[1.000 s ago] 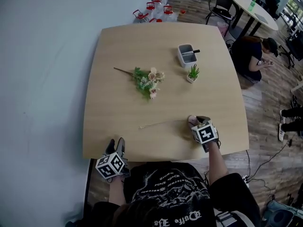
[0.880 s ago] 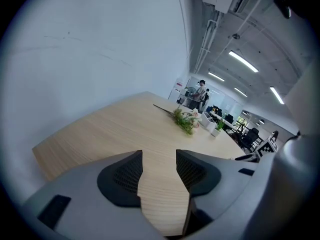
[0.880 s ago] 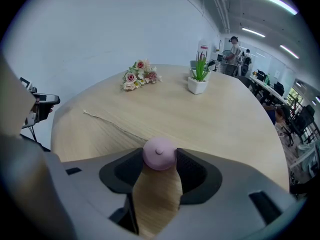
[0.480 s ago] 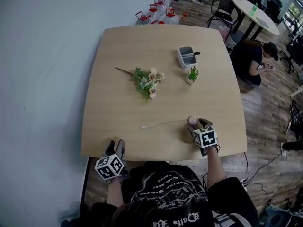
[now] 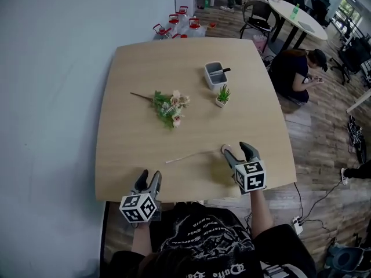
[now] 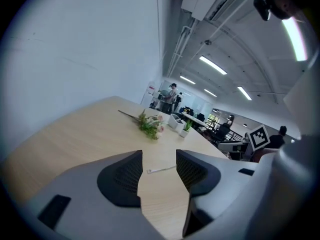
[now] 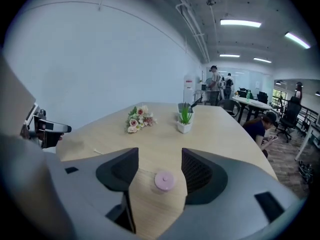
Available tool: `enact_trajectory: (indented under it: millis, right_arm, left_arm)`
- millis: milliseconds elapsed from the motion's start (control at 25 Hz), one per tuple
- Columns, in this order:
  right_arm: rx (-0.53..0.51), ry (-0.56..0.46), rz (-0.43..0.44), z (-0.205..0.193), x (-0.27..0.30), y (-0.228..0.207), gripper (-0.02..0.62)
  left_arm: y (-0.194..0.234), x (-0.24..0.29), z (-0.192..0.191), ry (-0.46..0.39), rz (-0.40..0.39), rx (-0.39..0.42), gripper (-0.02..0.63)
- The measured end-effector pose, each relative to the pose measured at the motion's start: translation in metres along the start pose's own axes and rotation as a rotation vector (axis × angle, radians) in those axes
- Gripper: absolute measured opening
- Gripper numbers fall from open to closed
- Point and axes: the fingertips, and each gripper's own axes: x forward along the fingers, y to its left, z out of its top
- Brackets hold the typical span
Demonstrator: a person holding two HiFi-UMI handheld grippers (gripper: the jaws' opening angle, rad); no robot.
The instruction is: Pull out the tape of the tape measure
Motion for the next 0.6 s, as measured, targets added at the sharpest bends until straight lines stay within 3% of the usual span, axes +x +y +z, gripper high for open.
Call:
enact_trajectory:
  millis: [440,600]
  right_arm:
    - [-0.083,-0.235,-0.043,0.063,-0.069,0.021,0.284]
    - [-0.088,-0.276,-0.101,0.059,-0.089,0.028,0.282]
  left_arm:
    - [-0.087,-0.004,0.063,-0.187,-0.200,0.271,0.214]
    - [-0.102,-0.015,0.070,-0.241,-0.241,0.256,0.214]
